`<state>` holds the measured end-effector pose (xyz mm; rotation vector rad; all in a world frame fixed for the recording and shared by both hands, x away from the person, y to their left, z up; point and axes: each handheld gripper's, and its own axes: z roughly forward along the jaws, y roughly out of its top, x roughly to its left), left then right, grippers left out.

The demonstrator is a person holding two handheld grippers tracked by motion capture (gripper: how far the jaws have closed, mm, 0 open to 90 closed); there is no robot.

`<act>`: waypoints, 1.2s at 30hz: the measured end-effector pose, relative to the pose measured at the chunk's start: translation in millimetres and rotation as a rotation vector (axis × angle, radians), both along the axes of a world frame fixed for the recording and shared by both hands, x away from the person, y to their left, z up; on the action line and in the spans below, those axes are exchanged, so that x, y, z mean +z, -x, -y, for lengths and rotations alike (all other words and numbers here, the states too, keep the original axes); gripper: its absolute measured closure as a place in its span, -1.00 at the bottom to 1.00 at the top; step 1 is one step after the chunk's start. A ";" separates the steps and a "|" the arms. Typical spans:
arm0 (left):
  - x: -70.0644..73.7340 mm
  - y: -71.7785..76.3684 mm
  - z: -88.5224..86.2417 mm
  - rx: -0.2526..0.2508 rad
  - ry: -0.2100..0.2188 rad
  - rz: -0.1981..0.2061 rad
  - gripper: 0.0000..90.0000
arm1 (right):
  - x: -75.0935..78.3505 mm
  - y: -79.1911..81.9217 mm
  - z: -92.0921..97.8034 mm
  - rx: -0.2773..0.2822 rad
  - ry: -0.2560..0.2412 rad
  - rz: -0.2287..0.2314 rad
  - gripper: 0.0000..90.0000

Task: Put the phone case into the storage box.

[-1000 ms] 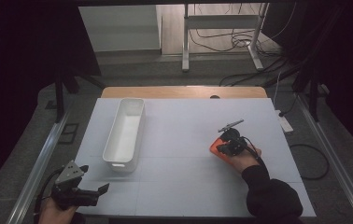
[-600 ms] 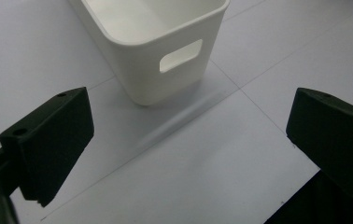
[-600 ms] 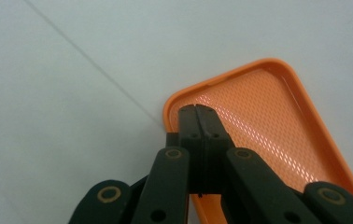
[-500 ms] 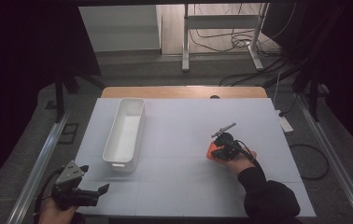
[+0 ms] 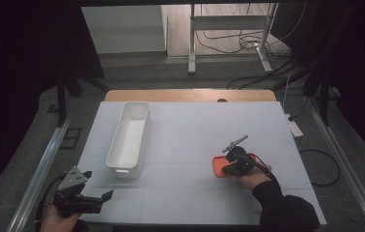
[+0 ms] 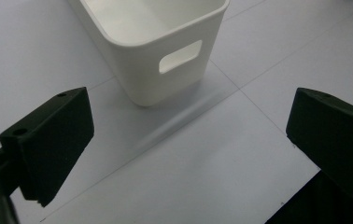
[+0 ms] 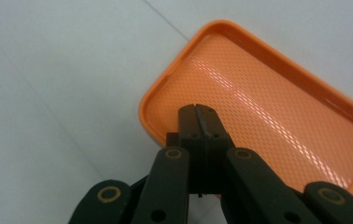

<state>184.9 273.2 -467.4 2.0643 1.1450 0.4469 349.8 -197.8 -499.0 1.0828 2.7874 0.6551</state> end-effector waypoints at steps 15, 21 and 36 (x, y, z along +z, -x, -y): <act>-0.1 -0.2 0.3 -0.001 0.000 0.001 -0.96 | 2.4 15.8 23.9 -0.002 0.009 -0.037 0.99; 0.0 -0.3 0.4 -0.001 -0.001 0.000 -0.96 | 4.0 16.9 42.3 -0.046 0.011 -0.046 0.99; 0.1 -0.5 1.0 -0.004 -0.007 0.000 -0.97 | 18.9 11.2 102.2 -0.273 0.005 0.044 0.99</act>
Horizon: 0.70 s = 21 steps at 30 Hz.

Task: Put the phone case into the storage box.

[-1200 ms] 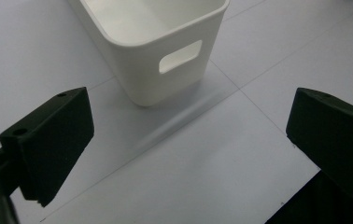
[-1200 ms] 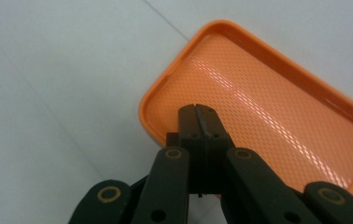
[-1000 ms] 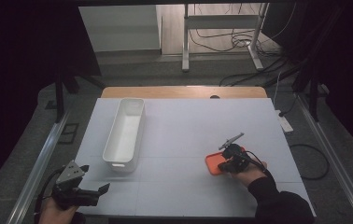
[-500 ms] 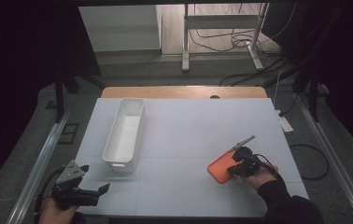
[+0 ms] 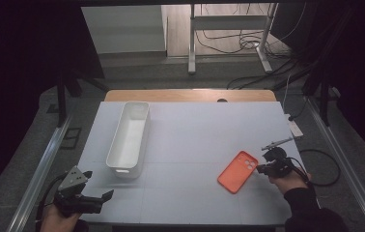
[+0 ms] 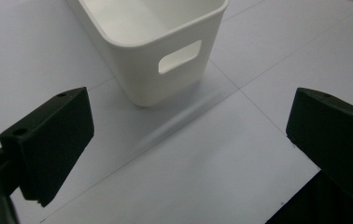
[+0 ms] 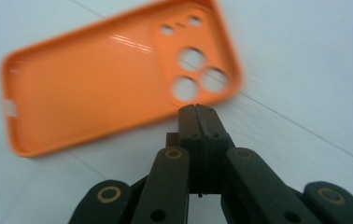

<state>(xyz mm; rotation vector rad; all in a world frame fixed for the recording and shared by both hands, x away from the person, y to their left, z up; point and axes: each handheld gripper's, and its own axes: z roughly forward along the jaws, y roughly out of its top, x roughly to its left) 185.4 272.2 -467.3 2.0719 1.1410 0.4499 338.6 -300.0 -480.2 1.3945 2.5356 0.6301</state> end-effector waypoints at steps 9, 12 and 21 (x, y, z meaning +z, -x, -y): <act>-0.3 -0.2 0.4 0.001 -0.003 -0.002 -0.96 | -9.7 -15.2 -1.4 -0.023 0.015 -0.019 0.99; -0.3 -0.4 0.2 0.001 -0.002 -0.003 -0.96 | -11.0 -21.5 -4.0 -0.034 0.008 -0.016 0.99; -0.5 -0.4 -0.3 0.002 -0.001 -0.004 -0.96 | -12.7 -34.9 -23.5 -0.009 0.022 0.017 0.99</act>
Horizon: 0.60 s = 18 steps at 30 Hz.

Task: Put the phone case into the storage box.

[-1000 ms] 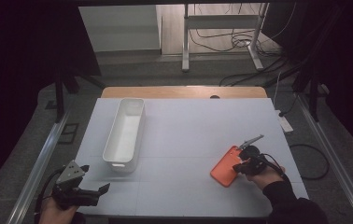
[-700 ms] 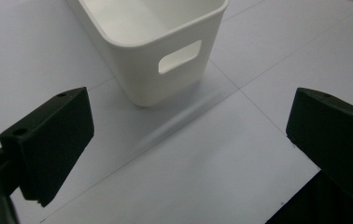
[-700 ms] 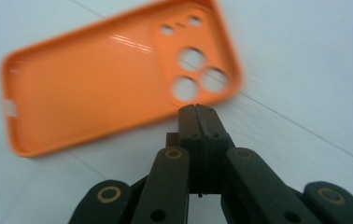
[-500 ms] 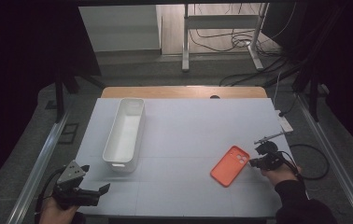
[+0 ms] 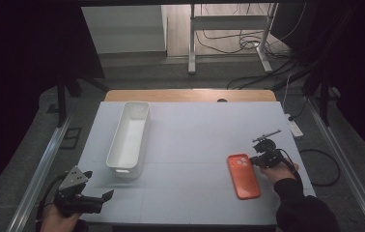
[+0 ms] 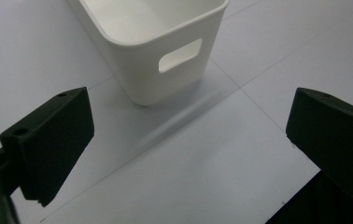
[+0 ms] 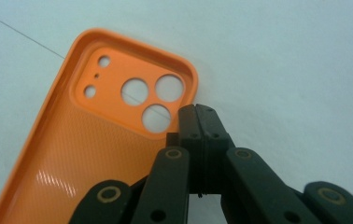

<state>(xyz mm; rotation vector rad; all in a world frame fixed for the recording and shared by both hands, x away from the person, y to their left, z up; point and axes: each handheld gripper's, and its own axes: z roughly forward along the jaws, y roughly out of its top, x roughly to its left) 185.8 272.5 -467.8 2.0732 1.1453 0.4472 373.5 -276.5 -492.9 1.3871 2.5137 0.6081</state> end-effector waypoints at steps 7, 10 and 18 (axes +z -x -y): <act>0.0 -0.2 0.4 -0.001 0.000 -0.002 -0.96 | -0.6 -3.5 -8.4 0.018 -0.009 0.005 0.99; 0.1 -0.2 0.2 0.000 -0.001 -0.001 -0.96 | -0.5 -4.3 -11.7 0.029 -0.009 0.008 0.99; 0.1 -0.1 0.0 -0.001 -0.001 0.000 -0.96 | -1.2 -7.8 -27.7 0.064 -0.009 0.017 0.99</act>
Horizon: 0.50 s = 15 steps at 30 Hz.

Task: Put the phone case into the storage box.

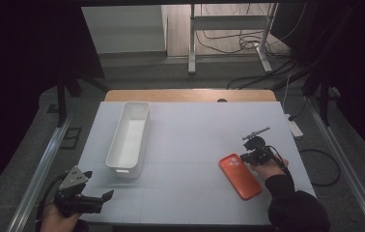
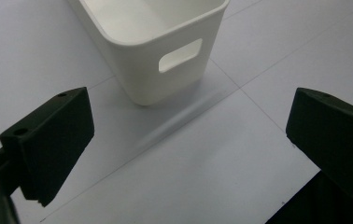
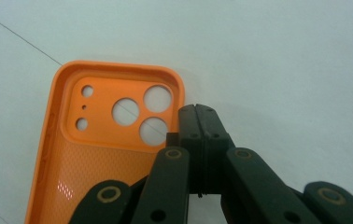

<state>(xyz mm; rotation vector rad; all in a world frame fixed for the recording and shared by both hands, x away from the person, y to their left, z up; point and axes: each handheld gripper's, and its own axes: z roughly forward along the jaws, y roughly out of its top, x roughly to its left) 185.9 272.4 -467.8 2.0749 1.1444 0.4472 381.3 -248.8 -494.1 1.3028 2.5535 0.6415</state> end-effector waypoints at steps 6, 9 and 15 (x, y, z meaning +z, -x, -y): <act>0.0 0.1 -0.1 0.000 0.000 0.001 -0.96 | -0.4 -0.1 -8.1 0.021 0.010 0.003 0.99; 0.0 0.4 -0.2 0.000 0.003 0.003 -0.96 | 2.8 0.8 -6.8 0.018 0.007 0.019 0.99; 0.1 0.7 -0.1 -0.001 0.000 0.004 -0.96 | 17.8 11.2 0.5 0.017 -0.054 0.072 0.99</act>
